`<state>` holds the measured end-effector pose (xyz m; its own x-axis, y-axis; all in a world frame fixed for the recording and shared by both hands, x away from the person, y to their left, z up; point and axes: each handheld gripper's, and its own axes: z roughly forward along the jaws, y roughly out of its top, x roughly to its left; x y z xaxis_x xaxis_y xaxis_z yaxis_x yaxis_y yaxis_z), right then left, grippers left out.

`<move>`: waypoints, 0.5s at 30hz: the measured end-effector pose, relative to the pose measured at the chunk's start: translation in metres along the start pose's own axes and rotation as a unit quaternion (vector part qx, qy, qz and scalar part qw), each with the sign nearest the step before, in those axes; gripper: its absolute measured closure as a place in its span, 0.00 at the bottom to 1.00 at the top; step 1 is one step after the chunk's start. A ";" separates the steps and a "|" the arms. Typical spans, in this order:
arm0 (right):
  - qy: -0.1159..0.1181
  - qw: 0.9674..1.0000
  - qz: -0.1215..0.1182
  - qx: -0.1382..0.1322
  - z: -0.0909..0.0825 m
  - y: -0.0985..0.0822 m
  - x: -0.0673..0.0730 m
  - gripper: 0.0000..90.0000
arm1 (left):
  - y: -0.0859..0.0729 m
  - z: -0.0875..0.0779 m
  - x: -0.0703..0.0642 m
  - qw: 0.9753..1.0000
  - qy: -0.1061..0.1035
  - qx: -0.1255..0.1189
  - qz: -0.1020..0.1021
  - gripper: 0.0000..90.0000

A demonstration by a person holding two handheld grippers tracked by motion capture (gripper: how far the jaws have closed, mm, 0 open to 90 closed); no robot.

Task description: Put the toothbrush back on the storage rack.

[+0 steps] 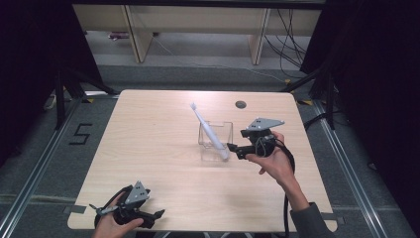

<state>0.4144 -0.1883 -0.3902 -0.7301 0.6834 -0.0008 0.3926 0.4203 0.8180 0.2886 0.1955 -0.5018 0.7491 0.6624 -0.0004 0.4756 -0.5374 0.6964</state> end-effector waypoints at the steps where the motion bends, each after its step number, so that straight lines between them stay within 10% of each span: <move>1: 0.001 1.000 -0.003 0.001 -0.001 -0.002 0.000 0.33 | 0.000 0.000 0.000 1.000 0.000 0.000 0.001 0.16; 15: -0.004 1.000 0.015 0.001 -0.012 -0.026 0.007 0.32 | 0.000 0.000 0.000 1.000 -0.001 0.000 -0.001 0.16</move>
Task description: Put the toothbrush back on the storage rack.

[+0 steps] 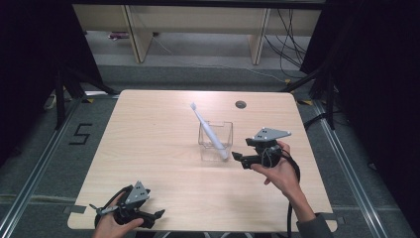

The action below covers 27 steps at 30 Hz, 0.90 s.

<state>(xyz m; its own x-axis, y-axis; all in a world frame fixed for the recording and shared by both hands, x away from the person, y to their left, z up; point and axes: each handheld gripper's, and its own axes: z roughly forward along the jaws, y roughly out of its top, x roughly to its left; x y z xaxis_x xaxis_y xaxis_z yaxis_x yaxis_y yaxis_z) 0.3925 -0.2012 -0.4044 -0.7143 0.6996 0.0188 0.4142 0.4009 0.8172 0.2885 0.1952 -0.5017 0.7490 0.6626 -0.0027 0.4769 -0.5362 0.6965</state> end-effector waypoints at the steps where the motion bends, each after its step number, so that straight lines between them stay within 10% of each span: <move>1: 0.001 1.000 -0.006 0.001 0.000 -0.002 -0.001 0.31 | 0.000 0.000 0.000 1.000 -0.001 -0.004 0.000 0.16; 27: -0.012 1.000 0.015 0.008 -0.005 -0.049 0.002 0.26 | 0.000 0.000 0.000 1.000 0.000 -0.002 0.001 0.16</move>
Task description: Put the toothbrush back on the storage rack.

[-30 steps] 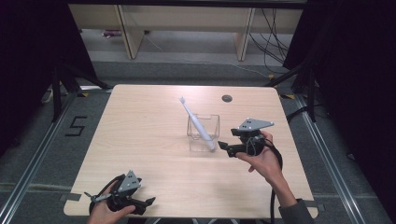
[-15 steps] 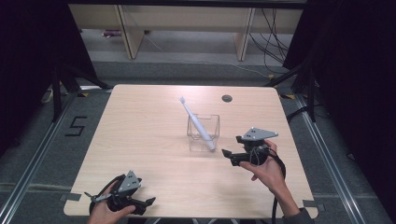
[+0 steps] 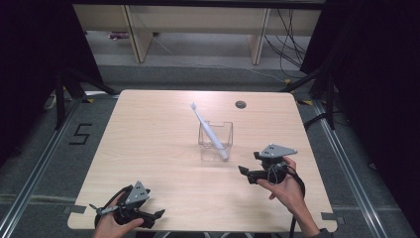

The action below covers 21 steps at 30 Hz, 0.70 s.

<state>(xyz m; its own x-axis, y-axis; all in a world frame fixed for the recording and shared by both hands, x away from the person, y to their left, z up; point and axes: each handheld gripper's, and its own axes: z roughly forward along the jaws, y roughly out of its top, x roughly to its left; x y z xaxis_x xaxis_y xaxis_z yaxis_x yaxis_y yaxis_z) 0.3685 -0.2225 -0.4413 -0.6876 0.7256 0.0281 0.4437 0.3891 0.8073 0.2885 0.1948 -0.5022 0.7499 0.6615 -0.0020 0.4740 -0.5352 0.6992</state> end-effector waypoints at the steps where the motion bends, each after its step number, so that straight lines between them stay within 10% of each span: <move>1: 0.000 1.000 0.010 0.001 0.000 -0.002 0.002 0.26 | 0.000 0.000 0.000 1.000 0.000 0.000 0.000 0.16; 21: 0.014 1.000 0.002 0.019 0.003 -0.032 0.013 0.23 | 0.000 0.000 0.000 1.000 0.001 -0.003 0.001 0.16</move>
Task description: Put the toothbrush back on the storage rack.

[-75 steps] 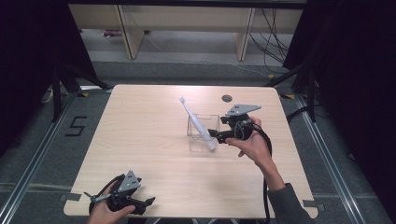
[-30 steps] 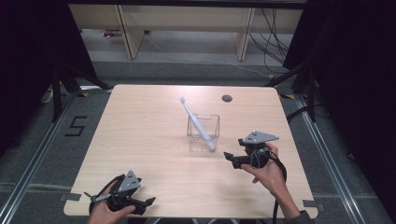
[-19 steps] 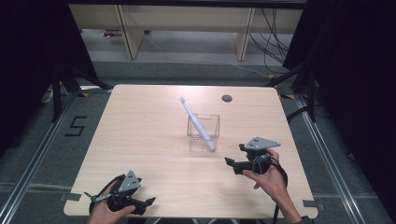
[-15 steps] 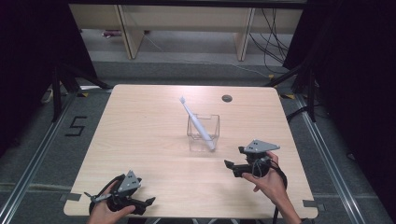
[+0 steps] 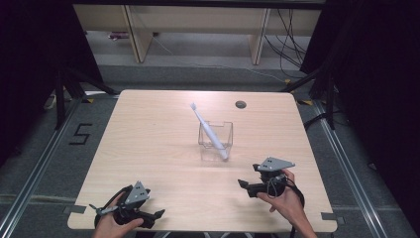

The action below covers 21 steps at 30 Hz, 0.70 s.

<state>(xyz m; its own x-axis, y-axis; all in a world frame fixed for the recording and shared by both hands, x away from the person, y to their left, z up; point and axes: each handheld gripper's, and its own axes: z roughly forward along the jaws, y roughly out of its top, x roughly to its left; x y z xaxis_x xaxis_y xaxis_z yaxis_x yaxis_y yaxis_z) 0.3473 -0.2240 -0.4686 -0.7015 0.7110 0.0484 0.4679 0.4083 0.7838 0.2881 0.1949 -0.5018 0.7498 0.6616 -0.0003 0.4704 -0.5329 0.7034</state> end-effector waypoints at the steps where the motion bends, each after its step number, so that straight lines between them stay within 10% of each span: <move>1: 0.003 1.000 0.001 0.004 0.000 -0.001 0.000 0.23 | 0.000 0.000 0.000 1.000 -0.001 0.000 0.000 0.16; 21: 0.018 0.999 -0.005 0.029 -0.003 -0.021 0.008 0.21 | 0.000 0.000 0.000 1.000 -0.003 0.002 0.002 0.16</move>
<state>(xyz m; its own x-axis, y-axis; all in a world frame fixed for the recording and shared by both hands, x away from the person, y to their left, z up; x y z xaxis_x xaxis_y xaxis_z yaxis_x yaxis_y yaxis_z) 0.3301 -0.2291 -0.4829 -0.7243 0.6865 0.0640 0.4909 0.4483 0.7471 0.2880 0.1954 -0.5018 0.7541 0.6568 -0.0022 0.4696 -0.5368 0.7010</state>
